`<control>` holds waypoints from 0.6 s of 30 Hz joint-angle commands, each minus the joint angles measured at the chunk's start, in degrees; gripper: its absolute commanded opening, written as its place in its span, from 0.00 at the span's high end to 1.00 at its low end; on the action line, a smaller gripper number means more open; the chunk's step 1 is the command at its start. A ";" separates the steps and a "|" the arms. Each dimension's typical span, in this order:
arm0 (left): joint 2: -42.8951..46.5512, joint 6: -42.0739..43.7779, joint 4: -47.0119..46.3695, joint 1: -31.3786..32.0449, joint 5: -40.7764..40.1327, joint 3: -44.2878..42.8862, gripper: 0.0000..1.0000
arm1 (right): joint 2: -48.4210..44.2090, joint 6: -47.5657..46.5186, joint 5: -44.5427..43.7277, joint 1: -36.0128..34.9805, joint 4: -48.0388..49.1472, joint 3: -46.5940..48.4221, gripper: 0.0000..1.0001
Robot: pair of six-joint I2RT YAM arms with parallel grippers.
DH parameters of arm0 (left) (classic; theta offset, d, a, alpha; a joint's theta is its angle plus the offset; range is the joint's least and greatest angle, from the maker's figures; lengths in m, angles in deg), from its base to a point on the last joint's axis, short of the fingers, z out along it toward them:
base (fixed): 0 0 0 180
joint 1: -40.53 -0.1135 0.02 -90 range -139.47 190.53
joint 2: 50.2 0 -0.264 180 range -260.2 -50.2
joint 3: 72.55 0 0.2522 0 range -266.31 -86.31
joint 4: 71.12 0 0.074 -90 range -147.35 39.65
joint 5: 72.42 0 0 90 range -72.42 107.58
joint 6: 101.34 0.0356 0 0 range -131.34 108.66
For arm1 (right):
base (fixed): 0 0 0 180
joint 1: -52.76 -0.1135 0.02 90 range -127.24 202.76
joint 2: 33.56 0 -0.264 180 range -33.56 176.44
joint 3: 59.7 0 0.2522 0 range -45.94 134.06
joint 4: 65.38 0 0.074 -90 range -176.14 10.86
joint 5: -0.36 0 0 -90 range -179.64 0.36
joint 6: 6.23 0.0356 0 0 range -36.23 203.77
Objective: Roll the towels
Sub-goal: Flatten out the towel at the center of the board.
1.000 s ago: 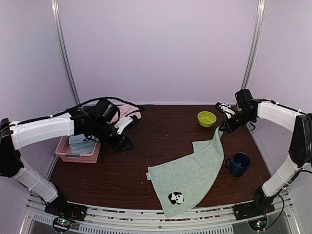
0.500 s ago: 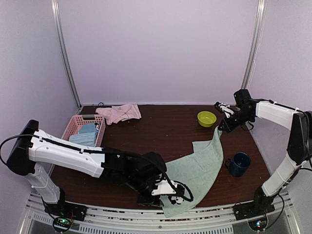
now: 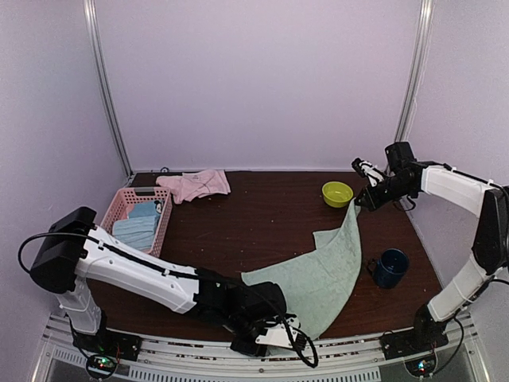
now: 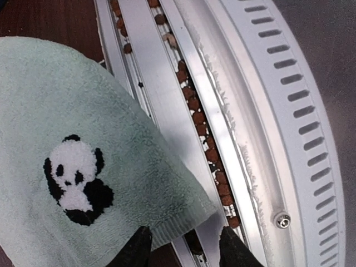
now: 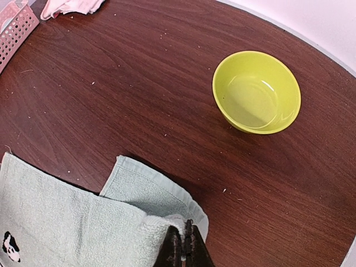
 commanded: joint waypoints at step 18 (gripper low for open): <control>-0.27 -36.19 -2.72 -24.89 -4.31 -3.09 0.53 | -4.20 1.01 0.70 -0.06 2.37 -1.92 1.00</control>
